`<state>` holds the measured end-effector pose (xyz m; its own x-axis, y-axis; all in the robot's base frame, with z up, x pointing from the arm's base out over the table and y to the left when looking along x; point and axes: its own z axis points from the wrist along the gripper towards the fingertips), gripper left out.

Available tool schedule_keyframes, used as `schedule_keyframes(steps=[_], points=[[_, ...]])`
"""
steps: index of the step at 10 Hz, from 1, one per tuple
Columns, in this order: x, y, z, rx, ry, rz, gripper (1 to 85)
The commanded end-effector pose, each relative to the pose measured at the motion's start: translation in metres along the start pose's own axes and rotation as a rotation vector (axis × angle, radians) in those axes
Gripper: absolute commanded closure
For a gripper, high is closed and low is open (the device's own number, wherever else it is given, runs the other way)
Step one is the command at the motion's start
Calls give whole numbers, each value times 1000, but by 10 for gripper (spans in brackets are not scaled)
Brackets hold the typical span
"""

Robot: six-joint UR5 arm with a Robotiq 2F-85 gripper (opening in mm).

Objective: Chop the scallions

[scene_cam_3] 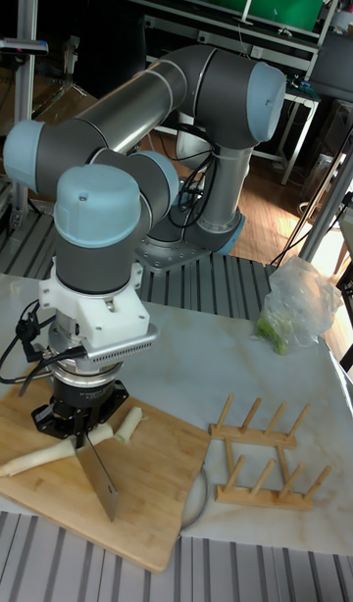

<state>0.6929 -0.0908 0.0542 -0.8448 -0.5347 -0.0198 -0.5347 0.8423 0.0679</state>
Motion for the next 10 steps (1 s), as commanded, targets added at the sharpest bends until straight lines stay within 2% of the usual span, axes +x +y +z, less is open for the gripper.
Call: schedule_keyframes(steps=[1,4,5,6,7,10], points=[[-5,2,3,-8,-23,8,843],[-4,2,-10,-18,-12,-3,843],[-6,2,-9,-25,-19,-5,843],[-9,1,-2,-27,-33,-5,843],[-13,-3,5,-9,-36,-1,843],[-8,-4,3,4,-7,-1,843]])
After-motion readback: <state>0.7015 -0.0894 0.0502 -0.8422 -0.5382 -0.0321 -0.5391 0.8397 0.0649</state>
